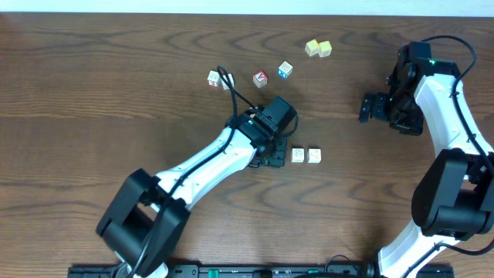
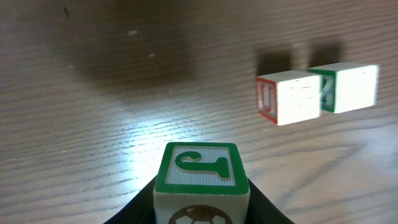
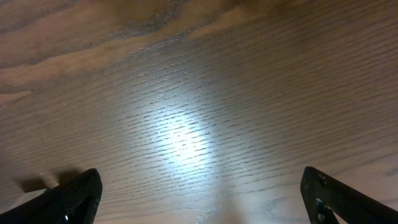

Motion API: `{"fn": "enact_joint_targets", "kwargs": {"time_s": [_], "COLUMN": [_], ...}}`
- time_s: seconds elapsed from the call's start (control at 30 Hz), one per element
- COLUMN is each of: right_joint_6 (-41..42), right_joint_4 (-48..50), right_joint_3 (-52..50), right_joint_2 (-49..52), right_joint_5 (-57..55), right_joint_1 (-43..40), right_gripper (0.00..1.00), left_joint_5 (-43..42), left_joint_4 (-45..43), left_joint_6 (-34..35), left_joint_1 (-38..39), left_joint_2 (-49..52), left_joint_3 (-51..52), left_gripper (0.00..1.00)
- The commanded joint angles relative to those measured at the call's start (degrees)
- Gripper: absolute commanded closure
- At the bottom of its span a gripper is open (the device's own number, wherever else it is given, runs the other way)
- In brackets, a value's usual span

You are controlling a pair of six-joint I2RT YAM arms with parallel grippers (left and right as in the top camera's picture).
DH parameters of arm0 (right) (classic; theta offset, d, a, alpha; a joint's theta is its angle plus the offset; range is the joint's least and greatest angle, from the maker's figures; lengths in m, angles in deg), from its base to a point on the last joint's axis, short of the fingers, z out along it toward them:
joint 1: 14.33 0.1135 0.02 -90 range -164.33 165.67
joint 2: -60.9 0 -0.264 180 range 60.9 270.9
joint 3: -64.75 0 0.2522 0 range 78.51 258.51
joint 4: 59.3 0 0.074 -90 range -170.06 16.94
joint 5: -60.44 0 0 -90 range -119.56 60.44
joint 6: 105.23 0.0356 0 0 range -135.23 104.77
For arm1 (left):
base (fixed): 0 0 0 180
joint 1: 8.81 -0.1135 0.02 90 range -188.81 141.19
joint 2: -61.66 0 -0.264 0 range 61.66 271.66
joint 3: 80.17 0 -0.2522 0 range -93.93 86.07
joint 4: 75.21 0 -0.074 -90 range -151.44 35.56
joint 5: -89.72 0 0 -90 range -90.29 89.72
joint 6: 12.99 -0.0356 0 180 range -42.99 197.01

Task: Lift 4 blocks
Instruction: 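Carry the soccer-ball block with the left gripper toward the 8 blocks, then lower the soccer-ball block beside the left 8 block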

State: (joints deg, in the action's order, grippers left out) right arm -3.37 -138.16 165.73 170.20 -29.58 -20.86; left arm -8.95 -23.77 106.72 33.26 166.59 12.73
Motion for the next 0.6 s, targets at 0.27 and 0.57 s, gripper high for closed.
{"fn": "enact_joint_targets", "kwargs": {"time_s": [0.27,0.57], "right_joint_6": [-0.59,-0.59], "right_joint_4": [-0.04,-0.04], "right_joint_3": [0.74,0.74], "right_joint_2": [0.00,0.00], "right_joint_5": [-0.59,-0.59], "right_joint_1": [-0.13,-0.13], "right_gripper": [0.01,0.01], "left_joint_5": [0.35,1.73], "left_joint_4": [-3.98,-5.90], "left_joint_6": [-1.22,-1.60], "left_joint_1": [0.13,0.20], "left_joint_2": [7.02,7.28], "left_joint_3": [-0.72,-0.68], "left_gripper": [0.67,0.67]}}
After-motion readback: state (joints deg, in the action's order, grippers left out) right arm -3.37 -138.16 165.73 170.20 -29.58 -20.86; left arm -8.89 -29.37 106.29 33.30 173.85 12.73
